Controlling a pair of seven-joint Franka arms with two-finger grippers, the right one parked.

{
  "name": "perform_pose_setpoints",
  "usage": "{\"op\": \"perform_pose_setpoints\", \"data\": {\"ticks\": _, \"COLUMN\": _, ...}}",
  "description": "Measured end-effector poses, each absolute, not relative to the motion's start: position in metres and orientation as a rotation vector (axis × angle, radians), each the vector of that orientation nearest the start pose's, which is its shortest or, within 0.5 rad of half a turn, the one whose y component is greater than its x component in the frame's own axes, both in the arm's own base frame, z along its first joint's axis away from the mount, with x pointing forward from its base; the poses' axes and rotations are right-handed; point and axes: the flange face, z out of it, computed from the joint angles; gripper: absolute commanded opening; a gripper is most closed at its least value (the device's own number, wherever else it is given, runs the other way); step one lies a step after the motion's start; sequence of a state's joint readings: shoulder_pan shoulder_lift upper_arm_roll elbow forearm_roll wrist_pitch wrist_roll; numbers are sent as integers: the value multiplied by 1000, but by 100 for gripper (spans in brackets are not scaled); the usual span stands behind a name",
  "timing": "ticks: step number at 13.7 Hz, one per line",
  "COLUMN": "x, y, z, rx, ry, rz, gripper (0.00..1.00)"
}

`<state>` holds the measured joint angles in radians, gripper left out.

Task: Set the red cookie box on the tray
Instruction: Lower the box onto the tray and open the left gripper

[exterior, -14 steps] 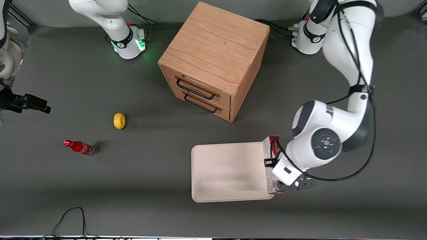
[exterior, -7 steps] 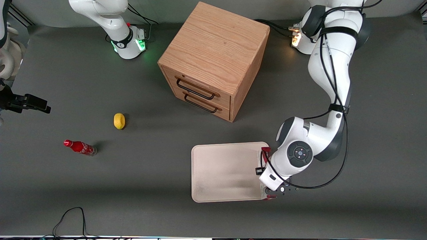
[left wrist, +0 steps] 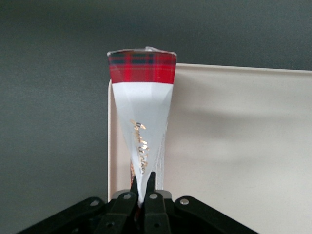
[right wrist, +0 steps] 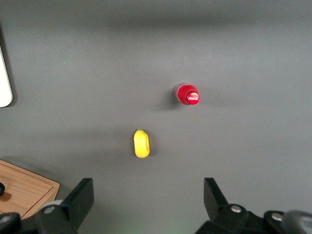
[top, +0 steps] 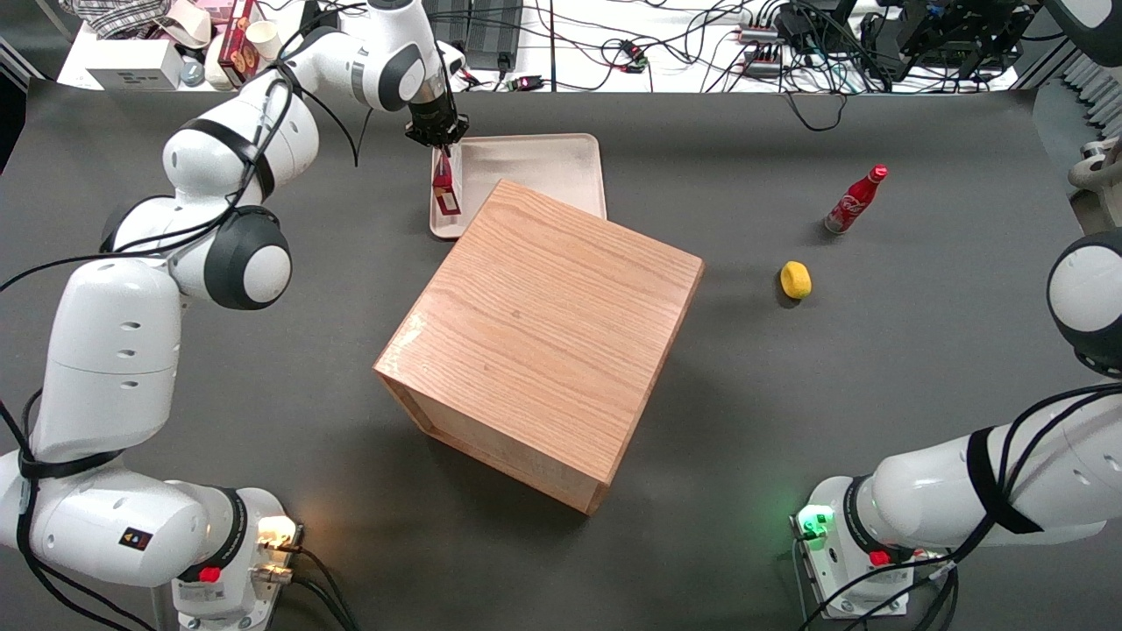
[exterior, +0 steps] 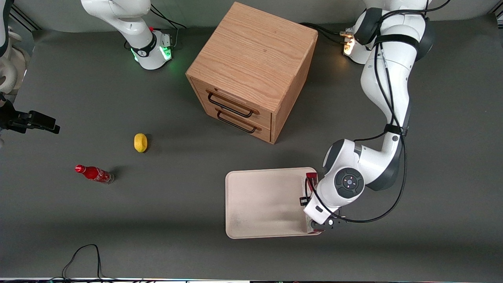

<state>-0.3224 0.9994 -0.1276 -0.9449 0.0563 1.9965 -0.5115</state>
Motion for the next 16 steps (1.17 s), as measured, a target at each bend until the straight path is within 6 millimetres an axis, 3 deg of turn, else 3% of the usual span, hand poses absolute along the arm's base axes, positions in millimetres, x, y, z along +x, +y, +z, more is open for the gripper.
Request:
{"op": "perform_pose_setpoints", "data": {"ticks": 1, "x": 731, "y": -305, "z": 272, "rx": -3211, "ry": -163, "rz": -43, "gripper": 99}}
{"op": "perform_pose_setpoints", "data": {"ticks": 13, "x": 731, "y": -305, "z": 274, "rx": -3205, "ry": -182, "rz": -53, "gripper": 100}}
{"op": "perform_pose_setpoints", "data": {"ticks": 16, "x": 732, "y": -299, "z": 305, "rx": -3192, "ry": -187, "rz": -64, "gripper": 100}}
